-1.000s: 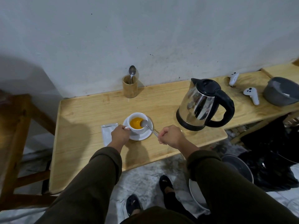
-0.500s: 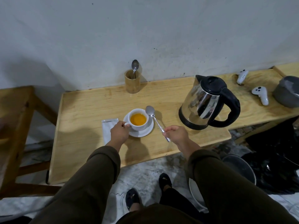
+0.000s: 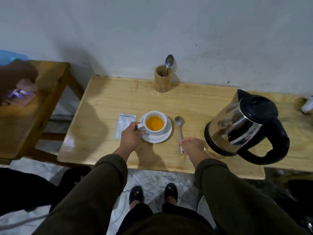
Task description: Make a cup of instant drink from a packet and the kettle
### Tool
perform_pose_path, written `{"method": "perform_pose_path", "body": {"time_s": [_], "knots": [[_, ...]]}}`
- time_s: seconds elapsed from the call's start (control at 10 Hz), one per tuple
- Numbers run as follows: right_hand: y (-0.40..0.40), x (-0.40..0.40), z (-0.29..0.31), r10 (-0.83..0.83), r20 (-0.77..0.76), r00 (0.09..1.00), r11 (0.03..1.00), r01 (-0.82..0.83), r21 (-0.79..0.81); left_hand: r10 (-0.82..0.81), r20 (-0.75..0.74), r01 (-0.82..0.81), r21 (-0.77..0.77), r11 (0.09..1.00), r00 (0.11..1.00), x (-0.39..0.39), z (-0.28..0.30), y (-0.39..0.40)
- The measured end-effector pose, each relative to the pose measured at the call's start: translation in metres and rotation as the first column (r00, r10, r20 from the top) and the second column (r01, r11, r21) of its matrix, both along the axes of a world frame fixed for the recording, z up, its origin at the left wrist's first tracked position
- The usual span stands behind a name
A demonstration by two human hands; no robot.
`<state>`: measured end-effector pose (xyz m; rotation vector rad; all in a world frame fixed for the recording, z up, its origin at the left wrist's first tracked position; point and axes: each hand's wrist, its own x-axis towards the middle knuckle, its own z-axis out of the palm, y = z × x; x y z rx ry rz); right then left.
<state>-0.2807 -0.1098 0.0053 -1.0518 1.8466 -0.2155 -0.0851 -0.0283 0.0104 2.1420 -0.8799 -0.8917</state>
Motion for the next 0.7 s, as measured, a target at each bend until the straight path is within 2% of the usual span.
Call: {"method": "perform_pose_path", "body": {"time_s": [0.2, 0.3, 0.4, 0.5, 0.6, 0.7], "knots": [[-0.007, -0.013, -0.028, 0.274, 0.006, 0.962, 0.961, -0.274, 0.04, 0.08, 0.074, -0.078, -0.023, 0.997, 0.994, -0.014, -0.003, -0.001], [-0.013, -0.01, -0.028, 0.349, -0.022, 0.937, 0.936, -0.348, 0.053, 0.112, 0.075, -0.111, -0.019, 0.994, 0.991, -0.02, -0.001, -0.003], [-0.016, -0.005, -0.026, 0.374, -0.123, 0.919, 0.927, -0.368, 0.07, 0.117, 0.089, -0.117, -0.011, 0.993, 0.989, -0.021, -0.001, -0.005], [-0.017, -0.006, -0.027, 0.385, -0.159, 0.909, 0.923, -0.378, 0.072, 0.108, 0.093, -0.107, -0.01, 0.994, 0.99, -0.023, 0.001, -0.004], [-0.015, -0.007, -0.024, 0.415, -0.181, 0.892, 0.91, -0.403, 0.101, 0.088, 0.062, -0.087, -0.015, 0.996, 0.994, -0.021, 0.001, -0.003], [-0.01, -0.008, -0.009, 0.434, -0.272, 0.859, 0.899, -0.433, 0.068, 0.071, 0.033, -0.07, -0.049, 0.996, 0.997, -0.02, 0.004, 0.0]]}}
